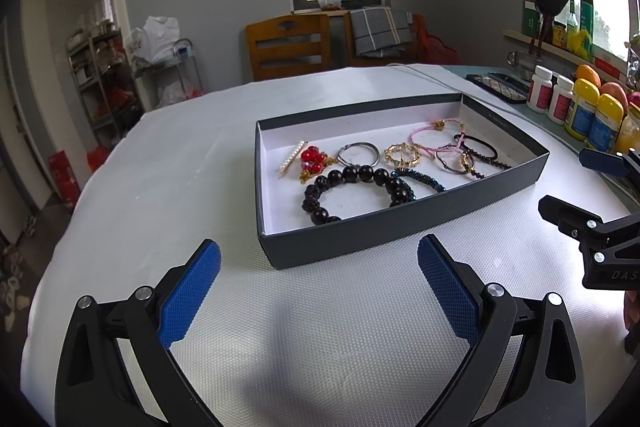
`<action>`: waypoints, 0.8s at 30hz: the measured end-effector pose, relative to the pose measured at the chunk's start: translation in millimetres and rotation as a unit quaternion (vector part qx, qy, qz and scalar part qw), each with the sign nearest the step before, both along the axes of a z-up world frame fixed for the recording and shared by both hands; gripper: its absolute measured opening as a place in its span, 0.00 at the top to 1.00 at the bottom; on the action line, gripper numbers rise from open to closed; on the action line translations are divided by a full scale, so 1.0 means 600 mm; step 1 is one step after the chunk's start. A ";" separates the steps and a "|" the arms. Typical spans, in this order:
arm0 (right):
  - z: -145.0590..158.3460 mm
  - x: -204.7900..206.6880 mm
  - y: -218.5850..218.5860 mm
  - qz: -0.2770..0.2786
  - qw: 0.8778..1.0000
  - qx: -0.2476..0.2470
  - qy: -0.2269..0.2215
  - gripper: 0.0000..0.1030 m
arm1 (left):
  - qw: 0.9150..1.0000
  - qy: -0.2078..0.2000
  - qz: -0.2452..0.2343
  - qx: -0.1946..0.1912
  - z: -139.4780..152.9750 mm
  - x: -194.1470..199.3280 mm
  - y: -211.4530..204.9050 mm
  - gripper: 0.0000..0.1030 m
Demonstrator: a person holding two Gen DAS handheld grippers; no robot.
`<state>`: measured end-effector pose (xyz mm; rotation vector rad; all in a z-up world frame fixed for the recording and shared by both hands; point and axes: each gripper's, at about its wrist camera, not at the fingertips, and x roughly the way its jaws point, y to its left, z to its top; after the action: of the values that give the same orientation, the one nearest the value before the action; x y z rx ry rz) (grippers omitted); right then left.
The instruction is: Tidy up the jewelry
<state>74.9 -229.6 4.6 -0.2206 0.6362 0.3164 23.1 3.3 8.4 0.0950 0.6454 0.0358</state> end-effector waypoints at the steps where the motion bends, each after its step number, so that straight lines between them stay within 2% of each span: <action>1: 0.000 0.000 0.000 0.000 1.000 0.000 0.000 0.05 | 1.000 0.000 -0.001 0.000 0.000 0.000 0.000 0.03; 24: -0.005 0.002 0.002 0.001 1.000 -0.001 0.003 0.05 | 1.000 0.006 -0.011 -0.002 -0.009 0.003 -0.006 0.03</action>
<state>76.1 -228.4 1.5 -0.2218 0.6429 0.3188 25.1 0.0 2.9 0.0985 0.6566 0.0127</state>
